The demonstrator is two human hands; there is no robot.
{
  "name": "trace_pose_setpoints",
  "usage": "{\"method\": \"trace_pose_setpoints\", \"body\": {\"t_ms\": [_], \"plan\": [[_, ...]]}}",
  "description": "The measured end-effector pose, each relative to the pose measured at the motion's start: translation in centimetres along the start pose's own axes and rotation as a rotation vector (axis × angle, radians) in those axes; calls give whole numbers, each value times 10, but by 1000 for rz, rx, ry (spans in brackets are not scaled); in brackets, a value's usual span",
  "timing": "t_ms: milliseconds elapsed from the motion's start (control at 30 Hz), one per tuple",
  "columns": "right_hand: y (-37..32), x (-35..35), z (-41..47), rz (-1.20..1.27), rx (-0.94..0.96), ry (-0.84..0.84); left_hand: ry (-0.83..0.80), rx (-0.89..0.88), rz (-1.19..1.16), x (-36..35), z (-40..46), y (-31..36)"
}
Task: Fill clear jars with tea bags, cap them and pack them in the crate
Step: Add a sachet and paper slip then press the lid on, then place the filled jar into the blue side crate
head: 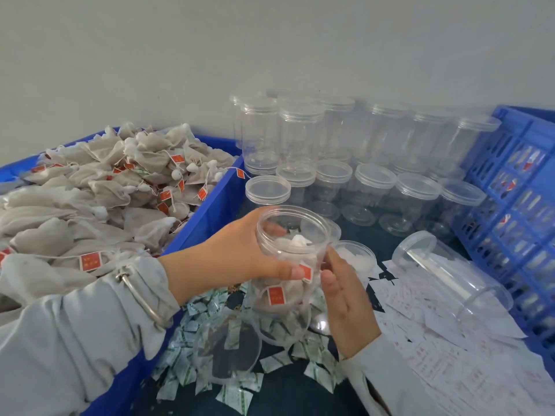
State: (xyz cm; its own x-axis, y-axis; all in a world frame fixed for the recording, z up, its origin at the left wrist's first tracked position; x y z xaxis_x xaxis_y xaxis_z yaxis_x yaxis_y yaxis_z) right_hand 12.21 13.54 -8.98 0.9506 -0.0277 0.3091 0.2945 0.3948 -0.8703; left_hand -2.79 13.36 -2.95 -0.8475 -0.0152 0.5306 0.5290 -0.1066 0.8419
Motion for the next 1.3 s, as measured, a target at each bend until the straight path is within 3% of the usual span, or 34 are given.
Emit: {"method": "trace_pose_setpoints", "body": {"t_ms": [133,233,300,567,700,833,933,1033,1300], "plan": [[51,60,13,-395,-266,300,22,8,-18,2,2,-1],[82,74,13,-589,-478,262,17,14,14,-1,-1,-2],[90,72,12,-674,-509,218,12,15,29,-3,-2,-1],[57,90,9,-357,-380,546,-17,24,94,-4,-2,-2],[-18,93,7,-215,-17,660,-32,24,146,-6,-3,-3],[-86,74,5,-121,314,588,-40,26,195,-8,-4,-3],[-104,43,8,-256,421,415,-41,2,200,-9,-5,0],[-99,21,6,-318,422,292,-50,-28,188,-10,-7,4],[-97,21,-3,-369,374,173,17,-91,148,-6,-7,12]]}}
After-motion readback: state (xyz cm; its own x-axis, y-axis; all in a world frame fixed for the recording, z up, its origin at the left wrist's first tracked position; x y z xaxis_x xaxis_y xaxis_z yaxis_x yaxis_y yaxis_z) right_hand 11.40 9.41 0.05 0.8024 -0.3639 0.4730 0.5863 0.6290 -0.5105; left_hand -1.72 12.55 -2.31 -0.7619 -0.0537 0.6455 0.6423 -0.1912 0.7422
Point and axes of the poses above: each hand's wrist, its own z-axis towards the middle knuckle, its own x-axis out of the back of the hand, y = z × x, the point moved 8 cm from there along z, towards the middle knuckle, and after that the axes turned 10 degrees about y, right-handed, at the moved point
